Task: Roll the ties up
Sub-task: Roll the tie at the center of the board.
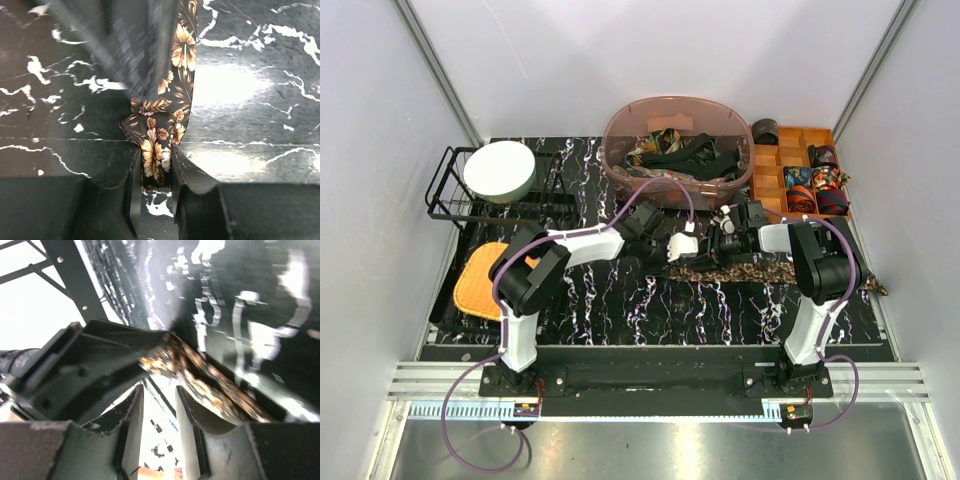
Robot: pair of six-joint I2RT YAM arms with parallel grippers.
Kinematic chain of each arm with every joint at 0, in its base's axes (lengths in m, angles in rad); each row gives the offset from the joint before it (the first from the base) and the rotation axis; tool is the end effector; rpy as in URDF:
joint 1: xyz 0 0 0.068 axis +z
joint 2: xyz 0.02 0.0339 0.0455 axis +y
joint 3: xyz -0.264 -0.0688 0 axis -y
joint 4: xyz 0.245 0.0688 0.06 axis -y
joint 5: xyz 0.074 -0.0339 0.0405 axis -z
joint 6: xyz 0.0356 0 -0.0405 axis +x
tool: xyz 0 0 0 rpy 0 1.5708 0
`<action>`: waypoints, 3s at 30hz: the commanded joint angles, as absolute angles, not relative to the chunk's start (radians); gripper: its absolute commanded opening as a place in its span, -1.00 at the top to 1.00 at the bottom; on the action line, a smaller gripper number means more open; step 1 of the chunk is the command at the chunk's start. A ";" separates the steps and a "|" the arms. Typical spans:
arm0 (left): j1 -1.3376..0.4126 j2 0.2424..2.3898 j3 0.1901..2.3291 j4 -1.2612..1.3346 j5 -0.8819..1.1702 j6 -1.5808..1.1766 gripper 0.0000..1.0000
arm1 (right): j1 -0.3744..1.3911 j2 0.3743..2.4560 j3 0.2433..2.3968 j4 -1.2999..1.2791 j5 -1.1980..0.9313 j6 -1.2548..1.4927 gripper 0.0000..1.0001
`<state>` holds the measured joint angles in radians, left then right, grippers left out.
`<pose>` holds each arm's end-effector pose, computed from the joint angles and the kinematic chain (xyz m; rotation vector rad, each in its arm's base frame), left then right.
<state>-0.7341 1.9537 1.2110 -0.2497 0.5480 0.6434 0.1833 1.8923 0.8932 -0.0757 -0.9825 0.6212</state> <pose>0.2821 -0.2796 0.1495 1.7477 1.7945 -0.7345 0.3201 0.0895 0.1079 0.2253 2.6662 1.5681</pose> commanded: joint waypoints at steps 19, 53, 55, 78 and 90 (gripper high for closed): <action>-0.735 2.010 1.240 -0.411 0.512 0.660 0.66 | 0.252 1.950 0.888 0.023 -0.954 0.654 0.24; -0.653 1.956 1.111 -0.285 0.606 0.732 0.58 | 0.250 1.927 0.943 -0.011 -0.969 0.678 0.25; -0.653 1.959 1.112 -0.285 0.600 0.727 0.57 | 0.259 1.908 0.933 -0.009 -0.976 0.696 0.25; -0.657 1.979 1.109 -0.261 0.597 0.690 0.51 | 0.314 1.996 0.925 0.093 -0.957 0.782 0.28; -0.657 1.988 1.114 -0.261 0.577 0.672 0.49 | 0.316 1.950 0.940 0.052 -1.002 0.813 1.00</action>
<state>-0.6579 1.9255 1.1267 -0.2077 0.6846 0.6815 0.3061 1.9968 0.9276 0.0658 -0.9611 0.7845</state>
